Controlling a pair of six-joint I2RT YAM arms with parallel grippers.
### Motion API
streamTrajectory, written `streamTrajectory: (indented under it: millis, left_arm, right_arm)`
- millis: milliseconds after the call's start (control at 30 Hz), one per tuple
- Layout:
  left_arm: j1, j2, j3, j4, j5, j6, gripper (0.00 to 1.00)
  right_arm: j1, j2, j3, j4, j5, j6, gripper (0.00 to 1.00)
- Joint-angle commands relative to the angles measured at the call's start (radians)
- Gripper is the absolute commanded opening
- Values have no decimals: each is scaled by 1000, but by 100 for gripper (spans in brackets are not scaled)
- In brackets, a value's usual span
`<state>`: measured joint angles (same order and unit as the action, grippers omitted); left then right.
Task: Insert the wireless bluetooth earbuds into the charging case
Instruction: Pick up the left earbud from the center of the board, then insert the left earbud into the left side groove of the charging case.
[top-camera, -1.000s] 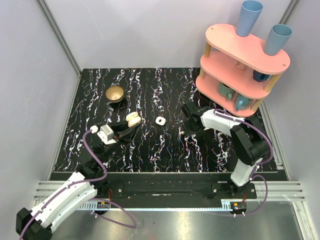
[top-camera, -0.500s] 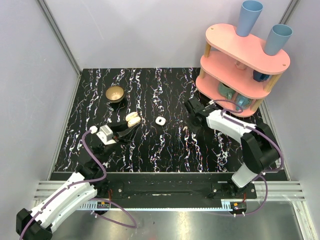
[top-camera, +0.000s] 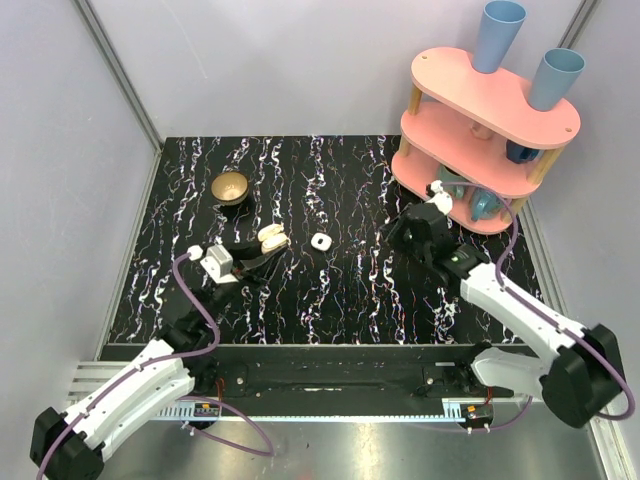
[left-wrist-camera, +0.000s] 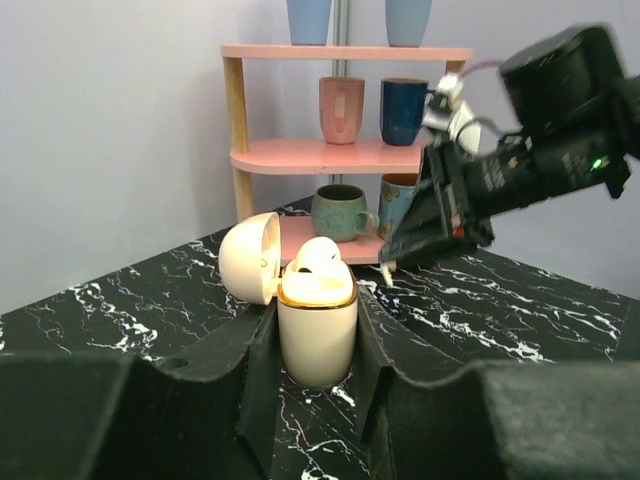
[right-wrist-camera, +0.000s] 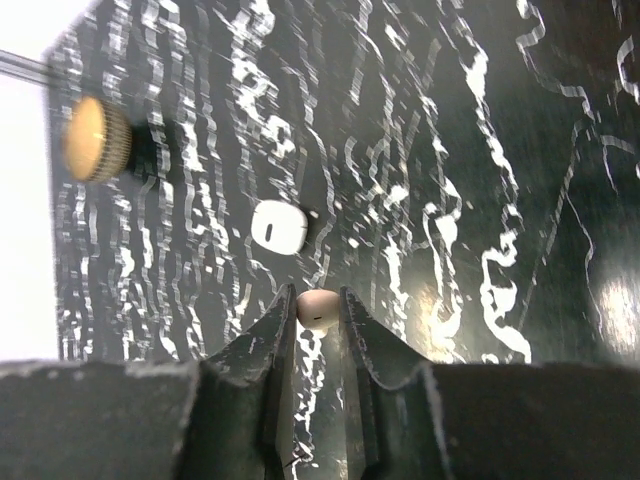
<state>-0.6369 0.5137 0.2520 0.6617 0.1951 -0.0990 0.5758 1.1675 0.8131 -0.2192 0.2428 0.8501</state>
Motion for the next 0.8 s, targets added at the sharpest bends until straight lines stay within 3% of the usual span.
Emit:
streamTrajectory:
  millis: [0, 233, 767]
  left_arm:
    - [-1, 34, 41, 93, 35, -36, 0]
    - [0, 51, 47, 110, 46, -48, 0]
    - [-1, 71, 46, 139, 58, -62, 0]
  right_arm:
    - [22, -110, 12, 142, 24, -201, 0]
    - [102, -215, 43, 191, 56, -304, 0]
    - [300, -250, 113, 368, 33, -359, 0]
